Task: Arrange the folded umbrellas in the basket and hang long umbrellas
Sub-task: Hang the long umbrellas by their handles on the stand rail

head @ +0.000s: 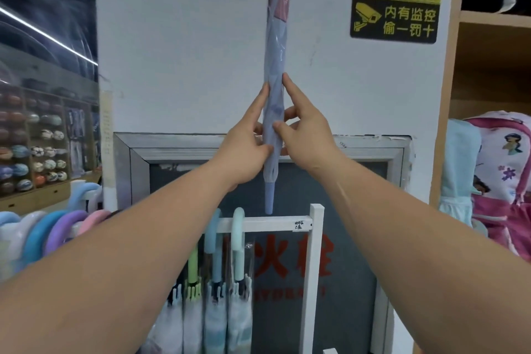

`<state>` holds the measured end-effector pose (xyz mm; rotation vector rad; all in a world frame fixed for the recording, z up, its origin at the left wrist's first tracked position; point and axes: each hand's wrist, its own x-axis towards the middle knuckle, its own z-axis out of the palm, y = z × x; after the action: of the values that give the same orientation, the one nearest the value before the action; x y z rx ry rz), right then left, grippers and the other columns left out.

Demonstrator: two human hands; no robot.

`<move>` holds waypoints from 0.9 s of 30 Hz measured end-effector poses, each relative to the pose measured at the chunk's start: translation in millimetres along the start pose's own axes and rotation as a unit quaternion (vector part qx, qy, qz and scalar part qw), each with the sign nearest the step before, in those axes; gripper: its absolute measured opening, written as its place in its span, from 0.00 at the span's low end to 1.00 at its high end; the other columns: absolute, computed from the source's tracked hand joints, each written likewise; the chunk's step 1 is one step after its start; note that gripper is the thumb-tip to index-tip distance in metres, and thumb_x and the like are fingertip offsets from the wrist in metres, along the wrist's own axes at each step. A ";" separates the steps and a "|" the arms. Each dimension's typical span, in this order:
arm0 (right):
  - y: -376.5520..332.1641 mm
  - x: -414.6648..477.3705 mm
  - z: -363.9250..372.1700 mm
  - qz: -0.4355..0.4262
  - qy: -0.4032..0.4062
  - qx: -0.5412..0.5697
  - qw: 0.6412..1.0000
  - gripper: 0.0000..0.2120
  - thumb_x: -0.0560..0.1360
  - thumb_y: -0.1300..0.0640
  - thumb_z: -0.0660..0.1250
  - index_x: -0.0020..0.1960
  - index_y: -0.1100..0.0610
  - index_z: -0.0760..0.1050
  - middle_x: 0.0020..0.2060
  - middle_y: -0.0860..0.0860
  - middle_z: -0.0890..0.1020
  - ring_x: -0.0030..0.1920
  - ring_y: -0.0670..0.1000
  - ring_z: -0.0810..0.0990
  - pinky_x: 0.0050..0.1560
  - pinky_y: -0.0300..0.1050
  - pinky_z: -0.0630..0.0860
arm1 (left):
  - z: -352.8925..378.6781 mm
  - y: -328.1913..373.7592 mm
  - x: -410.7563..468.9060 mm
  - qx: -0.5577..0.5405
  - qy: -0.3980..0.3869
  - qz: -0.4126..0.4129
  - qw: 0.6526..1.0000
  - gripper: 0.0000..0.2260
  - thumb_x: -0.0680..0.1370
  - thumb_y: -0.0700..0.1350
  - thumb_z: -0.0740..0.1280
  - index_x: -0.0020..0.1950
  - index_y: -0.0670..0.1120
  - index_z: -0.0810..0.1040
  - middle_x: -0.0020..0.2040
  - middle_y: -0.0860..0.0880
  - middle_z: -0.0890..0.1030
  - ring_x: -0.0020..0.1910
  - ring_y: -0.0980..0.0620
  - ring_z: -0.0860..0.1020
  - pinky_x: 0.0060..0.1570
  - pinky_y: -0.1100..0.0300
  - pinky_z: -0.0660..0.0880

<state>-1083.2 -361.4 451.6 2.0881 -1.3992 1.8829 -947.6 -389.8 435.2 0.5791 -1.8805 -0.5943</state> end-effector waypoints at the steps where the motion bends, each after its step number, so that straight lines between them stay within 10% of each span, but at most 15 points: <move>1: 3.6 -4.5 3.2 0.000 -0.003 0.001 1.000 0.36 0.81 0.63 0.64 0.76 0.32 0.56 0.47 0.50 0.78 0.40 0.45 0.81 0.47 0.42 0.83 | 0.9 -5.9 -3.1 -0.002 0.001 -0.002 1.000 0.46 0.78 0.31 0.64 0.73 0.79 0.49 0.50 0.49 0.79 0.43 0.55 0.82 0.47 0.52 0.83; 12: 41.9 -52.1 24.2 0.041 -0.061 -0.018 0.997 0.39 0.80 0.61 0.65 0.77 0.32 0.50 0.43 0.47 0.78 0.41 0.45 0.79 0.49 0.48 0.83 | 5.5 -45.5 -36.6 -0.042 -0.009 -0.040 0.998 0.29 0.82 0.40 0.65 0.76 0.65 0.61 0.55 0.52 0.83 0.47 0.59 0.84 0.44 0.71 0.77; 19: 56.7 -83.4 39.4 0.084 -0.051 -0.060 0.993 0.40 0.79 0.62 0.67 0.78 0.35 0.51 0.43 0.44 0.79 0.39 0.43 0.79 0.45 0.38 0.78 | 2.0 -46.3 -18.4 -0.012 -0.023 -0.072 0.997 0.34 0.83 0.45 0.64 0.79 0.67 0.47 0.65 0.54 0.80 0.63 0.54 0.79 0.65 0.46 0.76; 27: 54.4 -91.9 39.5 0.077 -0.087 -0.078 0.990 0.43 0.77 0.61 0.68 0.79 0.35 0.48 0.40 0.46 0.80 0.40 0.46 0.81 0.44 0.44 0.80 | 0.7 -33.8 -5.3 -0.014 0.016 -0.061 0.998 0.34 0.82 0.42 0.65 0.80 0.64 0.51 0.62 0.50 0.79 0.59 0.51 0.80 0.62 0.49 0.78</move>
<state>-1073.3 -360.9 338.1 2.1690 -1.7302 1.6069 -942.2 -412.0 409.8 0.6852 -1.8125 -0.6858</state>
